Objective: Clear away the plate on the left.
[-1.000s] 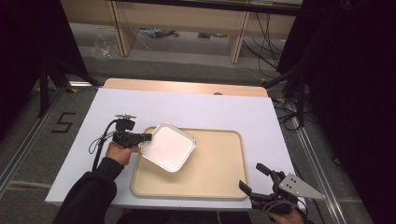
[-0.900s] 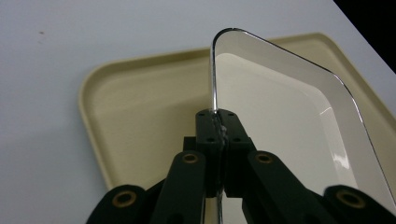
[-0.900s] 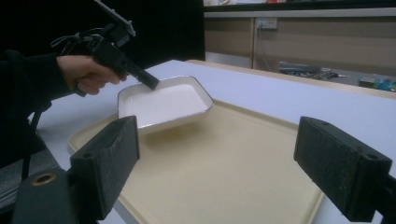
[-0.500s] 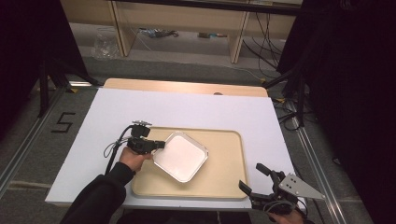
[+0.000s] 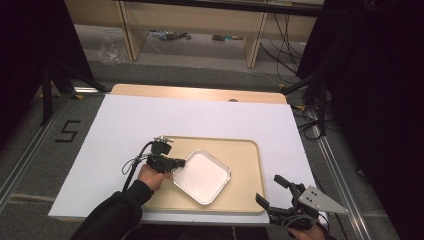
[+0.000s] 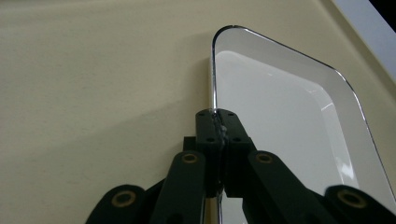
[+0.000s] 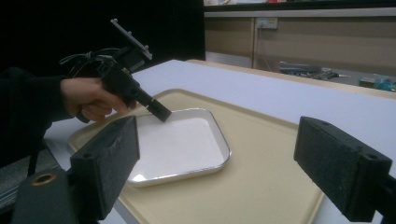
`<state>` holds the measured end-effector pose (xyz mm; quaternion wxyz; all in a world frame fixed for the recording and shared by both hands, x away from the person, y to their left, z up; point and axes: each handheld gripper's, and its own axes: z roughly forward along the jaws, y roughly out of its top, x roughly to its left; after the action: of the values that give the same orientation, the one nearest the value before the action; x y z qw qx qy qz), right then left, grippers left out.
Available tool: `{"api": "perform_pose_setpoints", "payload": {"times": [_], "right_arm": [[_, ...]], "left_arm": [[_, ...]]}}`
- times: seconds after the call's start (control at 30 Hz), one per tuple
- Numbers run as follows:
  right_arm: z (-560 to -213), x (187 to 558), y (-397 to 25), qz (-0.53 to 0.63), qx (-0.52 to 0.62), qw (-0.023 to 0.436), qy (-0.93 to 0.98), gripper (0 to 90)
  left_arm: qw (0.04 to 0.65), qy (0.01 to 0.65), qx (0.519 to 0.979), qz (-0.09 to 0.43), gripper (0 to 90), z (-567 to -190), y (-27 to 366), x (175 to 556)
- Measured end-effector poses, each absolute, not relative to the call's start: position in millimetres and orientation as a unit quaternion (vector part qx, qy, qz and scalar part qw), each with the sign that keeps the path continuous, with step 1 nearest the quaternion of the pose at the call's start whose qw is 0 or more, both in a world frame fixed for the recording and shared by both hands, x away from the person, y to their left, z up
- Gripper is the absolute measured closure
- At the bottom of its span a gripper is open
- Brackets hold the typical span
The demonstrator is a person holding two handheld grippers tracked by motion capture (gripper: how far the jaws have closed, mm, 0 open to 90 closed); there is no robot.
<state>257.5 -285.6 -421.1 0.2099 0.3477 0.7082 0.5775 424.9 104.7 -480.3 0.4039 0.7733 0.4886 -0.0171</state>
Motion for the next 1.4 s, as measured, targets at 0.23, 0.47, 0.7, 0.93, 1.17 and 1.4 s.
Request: {"api": "perform_pose_setpoints", "payload": {"times": [0.23, 0.47, 0.7, 0.93, 1.17, 1.4], "right_arm": [[-421.5, 257.4, -284.8, 0.584, 0.348, 0.200, 0.706, 15.1], [-421.1, 257.9, -286.4, 0.579, 0.344, 0.213, 0.709, 15.1], [-421.4, 257.1, -285.2, 0.581, 0.348, 0.209, 0.705, 15.1], [-421.4, 260.2, -285.8, 0.580, 0.325, 0.216, 0.715, 15.1], [-422.0, 258.0, -284.7, 0.582, 0.345, 0.218, 0.703, 15.1], [-421.6, 256.7, -284.2, 0.580, 0.350, 0.208, 0.706, 15.1]], "left_arm": [[0.391, 0.469, 0.792, -0.020, 86.9, -485.5, 101.0, 416.4], [0.372, 0.464, 0.804, -0.018, 84.7, -483.3, 105.2, 405.7], [0.365, 0.460, 0.810, -0.013, 83.0, -482.1, 109.2, 394.5], [0.350, 0.466, 0.813, -0.016, 78.9, -479.9, 118.1, 376.7], [0.351, 0.462, 0.814, -0.027, 77.5, -481.9, 122.3, 368.2], [0.358, 0.473, 0.804, -0.043, 77.2, -482.8, 125.6, 357.9]]}}
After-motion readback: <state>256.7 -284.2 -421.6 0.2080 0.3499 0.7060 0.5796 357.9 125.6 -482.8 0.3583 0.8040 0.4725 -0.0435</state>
